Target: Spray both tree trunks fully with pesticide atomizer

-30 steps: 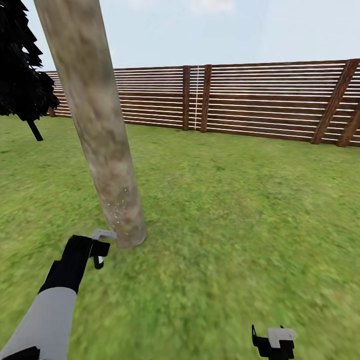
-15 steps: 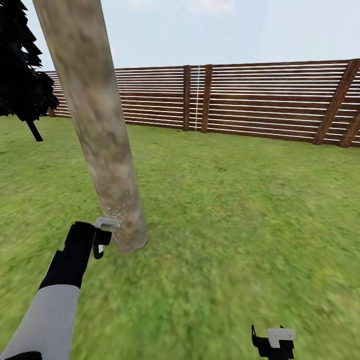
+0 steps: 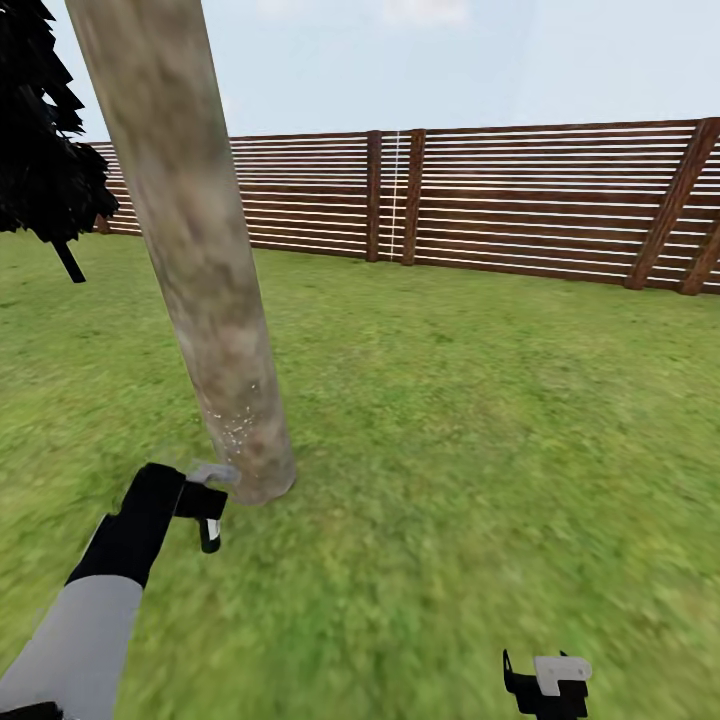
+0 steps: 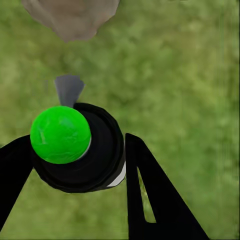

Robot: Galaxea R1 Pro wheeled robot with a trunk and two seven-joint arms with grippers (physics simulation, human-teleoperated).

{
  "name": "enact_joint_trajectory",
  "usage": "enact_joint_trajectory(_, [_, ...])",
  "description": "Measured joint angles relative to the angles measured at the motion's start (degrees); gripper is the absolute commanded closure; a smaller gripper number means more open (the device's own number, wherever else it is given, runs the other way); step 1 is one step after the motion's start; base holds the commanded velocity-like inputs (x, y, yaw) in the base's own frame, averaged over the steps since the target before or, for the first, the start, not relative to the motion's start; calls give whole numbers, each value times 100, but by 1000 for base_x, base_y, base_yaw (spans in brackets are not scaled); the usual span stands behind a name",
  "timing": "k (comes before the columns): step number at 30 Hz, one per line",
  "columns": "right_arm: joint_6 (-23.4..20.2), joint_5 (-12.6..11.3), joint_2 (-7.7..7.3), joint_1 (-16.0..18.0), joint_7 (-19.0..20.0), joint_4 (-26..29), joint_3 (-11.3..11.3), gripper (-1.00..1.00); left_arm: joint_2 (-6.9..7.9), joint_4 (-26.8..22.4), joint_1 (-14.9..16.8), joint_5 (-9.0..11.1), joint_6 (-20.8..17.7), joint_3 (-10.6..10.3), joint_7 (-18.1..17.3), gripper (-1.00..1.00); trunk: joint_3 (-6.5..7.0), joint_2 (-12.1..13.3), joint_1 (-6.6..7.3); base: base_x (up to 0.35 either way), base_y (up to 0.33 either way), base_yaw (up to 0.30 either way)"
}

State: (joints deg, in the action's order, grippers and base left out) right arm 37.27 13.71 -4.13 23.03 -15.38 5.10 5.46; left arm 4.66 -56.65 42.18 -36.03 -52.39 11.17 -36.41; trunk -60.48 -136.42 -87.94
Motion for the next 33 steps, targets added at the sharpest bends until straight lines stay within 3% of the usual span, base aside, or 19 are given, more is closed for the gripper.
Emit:
enact_joint_trajectory(2, [0,0,0,0,0,0,0,-100,-175,136,0,-72,161,11,197,100,0,0,0,0,0,0])
enact_joint_trajectory(4, [0,0,0,0,0,0,-1,-100,-214,254,0,-101,226,65,660,100,0,0,0,0,0,0])
enact_joint_trajectory(5, [0,1,0,0,2,0,-1,-100,-198,401,0,-145,275,237,925,100,0,0,0,0,0,0])
enact_joint_trajectory(7, [0,1,0,0,6,0,-1,-100,-156,702,-2,-137,644,787,1109,100,0,0,0,0,0,0])
enact_joint_trajectory(8, [0,1,0,0,4,0,-1,-100,-147,800,-6,-122,827,940,1165,100,0,0,0,0,0,0])
enact_joint_trajectory(9, [0,1,0,0,2,0,-1,-100,-148,931,-24,-124,1003,1044,1266,100,0,0,0,0,0,0])
enact_joint_trajectory(11, [0,1,-7,0,6,0,0,-100,-243,1430,-103,-53,1319,1202,1911,100,0,0,0,0,0,0])
enact_joint_trajectory(12, [0,7,-8,0,10,-1,-1,-100,-409,1540,-118,9,1360,1220,2116,100,0,0,0,0,0,0])
enact_joint_trajectory(13, [0,7,-9,0,9,-1,0,-100,-549,1545,-121,39,1372,1225,2181,100,0,0,0,0,0,0])
enact_joint_trajectory(15, [0,9,-9,0,9,-3,0,-100,-676,1525,-122,6,1389,1247,2233,100,0,0,0,36,-42,0])
enact_joint_trajectory(17, [0,9,-9,0,14,-7,-1,-100,-675,1576,-124,-24,1428,1314,2247,100,0,0,0,139,-152,0])
enact_joint_trajectory(19, [0,10,-5,0,17,-8,-7,-100,-682,1638,-136,-34,1782,1686,2251,100,0,0,0,187,-196,0])
enact_joint_trajectory(21, [0,10,-1,0,17,-8,-10,-100,-678,1662,-216,-65,2194,2215,2252,100,0,0,0,215,-206,0])
enact_joint_trajectory(22, [0,9,0,0,17,-8,-9,-100,-679,1664,-235,-62,2239,2294,2252,100,0,0,0,220,-207,0])
enact_joint_trajectory(24, [0,10,5,0,18,-9,-10,-100,-685,1670,-248,-72,2261,2343,2277,100,0,0,0,222,-208,3])
enact_joint_trajectory(29, [0,9,15,0,14,-7,-10,-100,-688,2056,-263,-27,2283,2388,2831,100,0,0,0,193,-221,192])
enact_joint_trajectory(33, [0,9,16,0,15,-8,-9,-100,-715,2126,-264,1,2315,2376,2889,100,0,0,0,33,-267,274])
